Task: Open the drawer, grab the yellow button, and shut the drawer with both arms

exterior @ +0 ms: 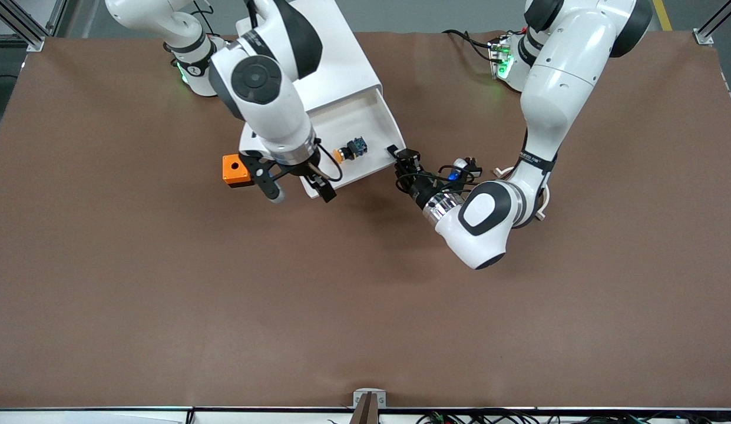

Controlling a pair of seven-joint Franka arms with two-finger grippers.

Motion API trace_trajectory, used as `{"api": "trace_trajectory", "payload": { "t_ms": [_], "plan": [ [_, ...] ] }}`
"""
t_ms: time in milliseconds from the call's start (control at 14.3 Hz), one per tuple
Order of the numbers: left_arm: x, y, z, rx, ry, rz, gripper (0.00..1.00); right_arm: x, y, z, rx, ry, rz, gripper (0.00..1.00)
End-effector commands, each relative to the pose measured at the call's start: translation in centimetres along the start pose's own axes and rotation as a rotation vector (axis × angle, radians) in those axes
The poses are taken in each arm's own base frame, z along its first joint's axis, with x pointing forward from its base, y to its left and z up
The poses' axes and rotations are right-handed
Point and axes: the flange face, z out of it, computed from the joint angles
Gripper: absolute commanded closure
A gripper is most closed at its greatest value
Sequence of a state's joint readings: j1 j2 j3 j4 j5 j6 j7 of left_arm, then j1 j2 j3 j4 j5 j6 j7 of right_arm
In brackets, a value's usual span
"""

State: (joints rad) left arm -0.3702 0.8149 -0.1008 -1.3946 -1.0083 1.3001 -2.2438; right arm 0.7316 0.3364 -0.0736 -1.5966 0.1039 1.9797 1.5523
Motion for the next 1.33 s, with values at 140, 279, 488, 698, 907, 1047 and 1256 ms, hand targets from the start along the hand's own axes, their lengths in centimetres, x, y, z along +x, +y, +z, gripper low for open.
{"api": "trace_trajectory", "payload": {
  "t_ms": [140, 279, 488, 698, 907, 1047, 1256],
  "plan": [
    [-1.0, -1.6, -1.2, 0.034, -0.068, 0.036, 0.00, -2.4, -0.3, 1.9, -0.015, 0.009, 0.008, 0.00],
    [-1.5, -2.2, -1.5, 0.042, -0.086, 0.069, 0.00, -3.8, 0.2, 2.2, -0.050, 0.009, -0.013, 0.00],
    [-1.5, -2.9, -3.5, 0.008, -0.115, 0.351, 0.00, -6.4, 1.2, 2.6, -0.106, 0.011, -0.051, 0.00],
    [-1.2, -3.7, -6.2, -0.064, -0.121, 0.698, 0.00, -8.7, 1.9, 2.7, -0.136, 0.013, -0.066, 0.00],
    [-0.2, -4.2, -9.8, -0.184, -0.063, 0.870, 0.00, -10.4, 2.3, 2.9, -0.139, 0.015, -0.065, 0.00],
    [0.4, -5.0, -10.7, -0.232, 0.023, 1.068, 0.00, -10.5, 2.3, 2.9, -0.142, 0.016, -0.054, 0.00],
    [1.0, -7.9, -13.2, -0.381, 0.197, 1.261, 0.00, -10.4, 2.4, 3.1, -0.154, 0.019, -0.049, 0.00]
  ]
}}
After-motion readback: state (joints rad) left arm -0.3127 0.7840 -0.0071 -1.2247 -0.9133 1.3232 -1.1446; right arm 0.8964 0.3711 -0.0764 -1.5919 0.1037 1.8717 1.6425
